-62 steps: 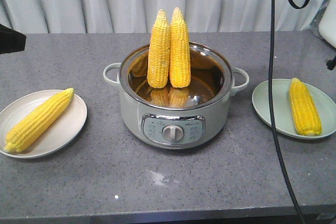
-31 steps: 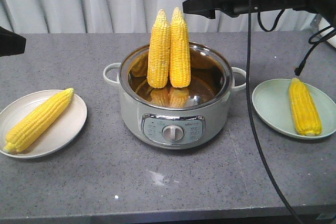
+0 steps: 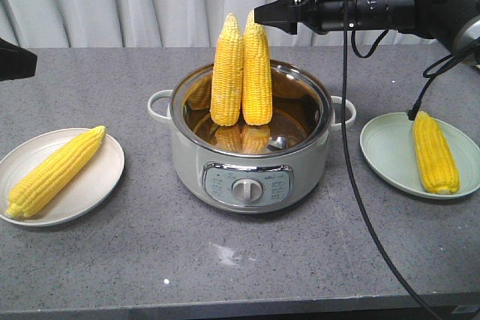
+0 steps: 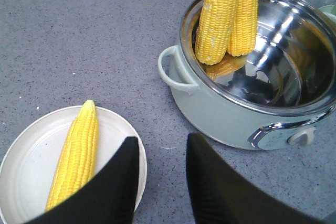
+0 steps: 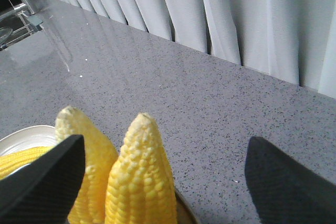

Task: Distribute corn equally
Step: 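Reach the right gripper back over the pot toward the remaining corn, then grip another corn ear with the right gripper and lift it from the pot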

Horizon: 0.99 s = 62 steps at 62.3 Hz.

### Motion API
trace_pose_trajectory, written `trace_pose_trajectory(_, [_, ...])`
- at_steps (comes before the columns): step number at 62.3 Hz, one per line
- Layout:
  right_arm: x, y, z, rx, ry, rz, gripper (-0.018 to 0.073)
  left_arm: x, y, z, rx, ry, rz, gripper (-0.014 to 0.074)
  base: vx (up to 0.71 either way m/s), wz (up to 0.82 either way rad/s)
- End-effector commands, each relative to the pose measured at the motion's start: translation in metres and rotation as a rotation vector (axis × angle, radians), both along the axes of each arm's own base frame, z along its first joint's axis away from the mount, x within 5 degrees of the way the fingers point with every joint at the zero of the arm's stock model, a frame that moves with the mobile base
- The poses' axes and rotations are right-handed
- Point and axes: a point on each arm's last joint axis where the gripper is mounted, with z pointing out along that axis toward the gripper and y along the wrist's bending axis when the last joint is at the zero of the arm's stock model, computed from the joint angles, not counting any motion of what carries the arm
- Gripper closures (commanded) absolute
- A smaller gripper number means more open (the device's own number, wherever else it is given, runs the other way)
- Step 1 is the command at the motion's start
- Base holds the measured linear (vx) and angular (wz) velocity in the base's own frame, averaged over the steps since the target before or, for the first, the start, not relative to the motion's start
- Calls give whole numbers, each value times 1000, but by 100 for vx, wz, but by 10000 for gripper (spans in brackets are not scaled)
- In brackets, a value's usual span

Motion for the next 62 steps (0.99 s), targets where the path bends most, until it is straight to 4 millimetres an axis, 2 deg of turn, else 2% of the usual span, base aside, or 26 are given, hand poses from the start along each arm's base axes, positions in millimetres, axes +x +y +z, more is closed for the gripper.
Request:
trace_pose_trajectory(1, [-11, 0, 41, 64, -96, -6, -34, -5, -1, 15, -45, -84, 4, 381, 0, 0])
trace_pose_trajectory(13, [-9, 1, 32, 65, -72, 14, -34, -5, -1, 15, -45, -84, 4, 381, 0, 0])
trace_pose_trajectory(27, [-8, 17, 21, 49, -55, 42, -33, -5, -1, 15, -44, -83, 4, 381, 0, 0])
trace_pose_trajectory(42, [-2, 15, 15, 46, -23, 0, -12, -5, -1, 15, -44, -80, 3, 381, 0, 0])
trace_pose_trajectory(49, [-3, 15, 13, 30, -13, 11, 86, -5, -1, 15, -44, -80, 3, 381, 0, 0])
trace_pose_trajectory(62, [-4, 15, 12, 21, -13, 16, 398, -5, -1, 15, -44, -80, 3, 381, 0, 0])
